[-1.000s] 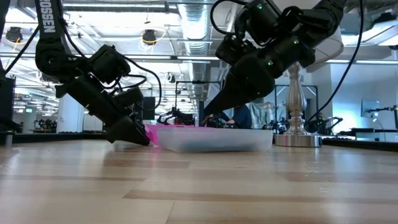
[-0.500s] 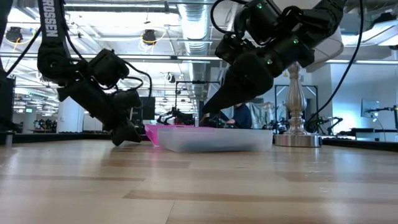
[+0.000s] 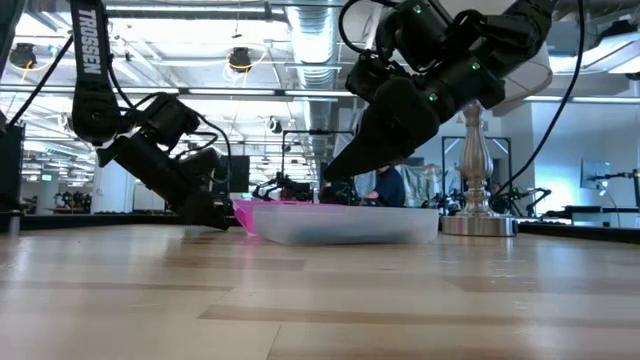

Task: Pick & place school supplies into a supply box
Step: Close the pink supply box

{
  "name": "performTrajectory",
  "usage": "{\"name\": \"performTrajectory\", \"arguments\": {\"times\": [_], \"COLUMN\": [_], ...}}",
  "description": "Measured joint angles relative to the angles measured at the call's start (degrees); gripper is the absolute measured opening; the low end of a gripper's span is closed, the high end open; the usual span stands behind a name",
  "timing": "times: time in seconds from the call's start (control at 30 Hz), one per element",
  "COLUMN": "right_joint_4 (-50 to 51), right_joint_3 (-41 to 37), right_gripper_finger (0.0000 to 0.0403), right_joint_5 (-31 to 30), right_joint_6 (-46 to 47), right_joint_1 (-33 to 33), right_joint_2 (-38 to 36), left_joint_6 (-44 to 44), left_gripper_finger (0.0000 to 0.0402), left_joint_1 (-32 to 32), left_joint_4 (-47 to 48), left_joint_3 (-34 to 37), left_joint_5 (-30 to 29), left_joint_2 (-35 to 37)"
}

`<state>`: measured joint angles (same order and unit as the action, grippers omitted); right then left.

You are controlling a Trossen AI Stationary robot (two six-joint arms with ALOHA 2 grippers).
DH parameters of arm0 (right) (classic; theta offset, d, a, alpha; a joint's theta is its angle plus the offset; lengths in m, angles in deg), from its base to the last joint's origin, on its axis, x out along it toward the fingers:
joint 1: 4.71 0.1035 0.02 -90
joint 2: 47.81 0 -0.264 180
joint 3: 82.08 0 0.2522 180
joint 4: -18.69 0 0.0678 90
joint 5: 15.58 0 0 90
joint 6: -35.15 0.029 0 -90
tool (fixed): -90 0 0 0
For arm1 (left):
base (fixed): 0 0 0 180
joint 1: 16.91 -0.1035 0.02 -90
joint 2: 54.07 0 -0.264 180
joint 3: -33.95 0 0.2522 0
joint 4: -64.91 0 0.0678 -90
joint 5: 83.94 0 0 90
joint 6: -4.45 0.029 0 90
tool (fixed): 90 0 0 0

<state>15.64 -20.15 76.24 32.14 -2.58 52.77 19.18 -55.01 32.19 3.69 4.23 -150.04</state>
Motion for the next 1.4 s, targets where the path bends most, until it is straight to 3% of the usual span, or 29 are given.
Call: {"name": "performTrajectory", "arguments": {"times": [0.3,0.47,0.63,0.93,1.17,1.27,1.4], "right_joint_4": [-0.44,0.03,2.26,4.30,9.07,9.64,10.49], "right_joint_3": [0.00,0.00,0.00,0.00,0.00,0.09,0.02], "right_gripper_finger": [0.0091,0.0091,0.0091,0.0091,0.0091,0.0091,0.0091], "right_joint_5": [-0.02,0.24,4.30,4.35,4.43,3.60,-2.55], "right_joint_6": [-0.29,0.04,1.55,3.23,4.09,2.87,2.54], "right_joint_1": [-0.26,-0.40,-0.37,-0.39,-0.36,-0.40,-0.77], "right_joint_2": [0.02,0.02,0.02,0.02,0.02,-0.09,-1.34], "left_joint_6": [-3.31,-3.32,-3.33,-2.80,-2.57,-2.50,-1.74], "left_gripper_finger": [0.0114,0.0114,0.0114,0.0114,0.0114,0.0114,0.0114], "left_joint_1": [-2.15,-2.17,-2.15,-2.08,-2.08,-2.08,-2.08], "left_joint_4": [1.14,4.36,4.69,7.32,8.30,9.06,10.93], "left_joint_3": [-4.37,-5.82,-5.85,-5.89,-5.83,-5.78,-5.75], "left_joint_5": [11.10,11.01,11.50,16.01,16.27,16.40,16.97], "left_joint_2": [0.07,0.09,0.11,0.17,0.22,0.22,0.24]}}
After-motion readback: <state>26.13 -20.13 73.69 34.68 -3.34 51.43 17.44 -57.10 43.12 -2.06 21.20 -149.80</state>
